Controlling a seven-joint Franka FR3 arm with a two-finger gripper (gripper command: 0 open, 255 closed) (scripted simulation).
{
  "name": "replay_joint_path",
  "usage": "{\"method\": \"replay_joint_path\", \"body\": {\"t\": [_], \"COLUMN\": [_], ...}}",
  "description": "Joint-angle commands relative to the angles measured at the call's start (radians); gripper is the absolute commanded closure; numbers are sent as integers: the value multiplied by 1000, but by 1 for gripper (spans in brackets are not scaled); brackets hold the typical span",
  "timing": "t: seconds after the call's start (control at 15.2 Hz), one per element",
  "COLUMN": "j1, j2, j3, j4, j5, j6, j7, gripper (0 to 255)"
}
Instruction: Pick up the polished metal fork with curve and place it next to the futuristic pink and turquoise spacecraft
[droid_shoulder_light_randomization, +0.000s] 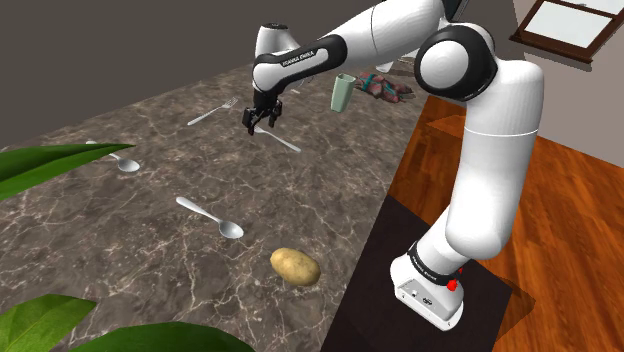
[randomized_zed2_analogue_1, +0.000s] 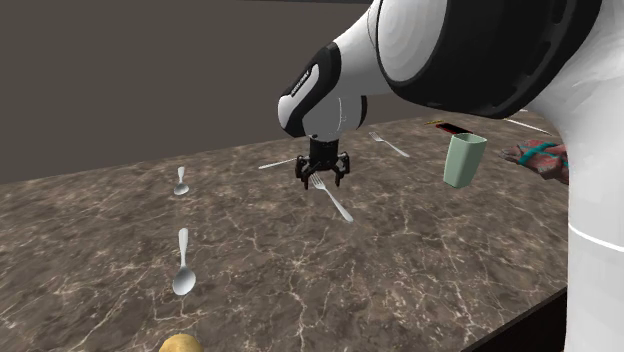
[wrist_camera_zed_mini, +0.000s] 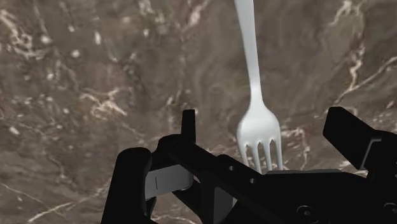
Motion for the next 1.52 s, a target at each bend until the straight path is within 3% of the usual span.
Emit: {"method": "replay_joint_path", "body": {"t": [0.0, 0.59, 1.45], "j1": [0, 0, -1], "j2": [0, 0, -72], "j3": [0, 0, 3], "j4": [0, 0, 74], "j5": [0, 0, 6], "j6": [0, 0, -146], "j7": [0, 0, -4], "gripper": [255, 255, 255]}}
